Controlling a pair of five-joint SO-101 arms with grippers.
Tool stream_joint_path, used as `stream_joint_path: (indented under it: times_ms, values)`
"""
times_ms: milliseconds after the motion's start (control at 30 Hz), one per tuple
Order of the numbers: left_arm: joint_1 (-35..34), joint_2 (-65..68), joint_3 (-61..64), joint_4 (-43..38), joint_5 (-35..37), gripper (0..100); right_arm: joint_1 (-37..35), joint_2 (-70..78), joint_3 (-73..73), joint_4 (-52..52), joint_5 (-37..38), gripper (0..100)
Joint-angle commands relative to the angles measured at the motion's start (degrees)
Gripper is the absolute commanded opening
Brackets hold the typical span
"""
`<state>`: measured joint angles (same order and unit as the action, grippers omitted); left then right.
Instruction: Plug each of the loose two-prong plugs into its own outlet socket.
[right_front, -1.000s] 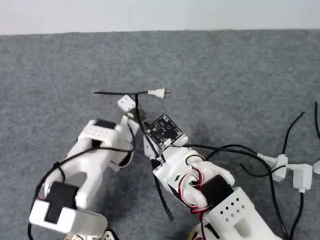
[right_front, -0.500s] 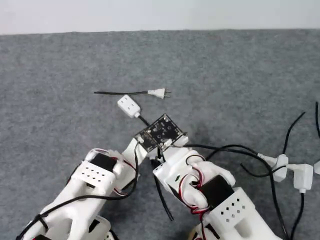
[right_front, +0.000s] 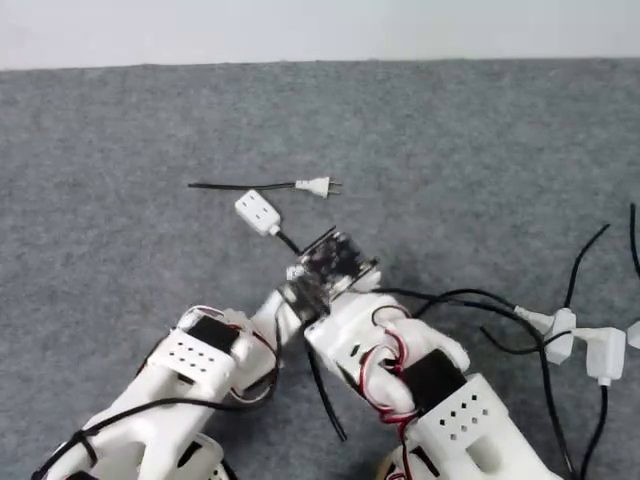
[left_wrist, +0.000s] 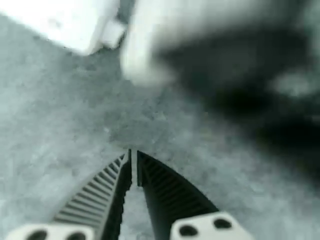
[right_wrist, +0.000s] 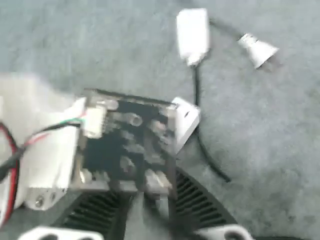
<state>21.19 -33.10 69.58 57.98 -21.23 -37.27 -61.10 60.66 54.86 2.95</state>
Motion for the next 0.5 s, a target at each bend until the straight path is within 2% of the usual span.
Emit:
stream_joint_path:
  times_ms: [0, 100, 167, 333, 467]
  values:
    - [-10.81, -0.79, -4.97, -4.66, 9.32, 1, 1.10, 0.31, -1.76, -4.35, -2.11, 0.8]
    - [-19.52, -0.79, -6.90, -7.30, 14.59, 1, 1.36, 5.93, -4.31, -6.55, -3.69, 0.8]
    - [-23.12, -0.79, -6.99, -7.47, 15.56, 1, 1.45, 11.91, -7.74, -6.73, -3.96, 0.8]
    - [-27.69, -0.79, -5.05, -7.65, 15.21, 1, 3.38, 26.77, -18.73, -7.87, -5.63, 0.8]
    - [-28.40, -0.79, -5.05, -7.65, 12.75, 1, 3.91, 36.62, -26.02, -8.40, -6.15, 0.8]
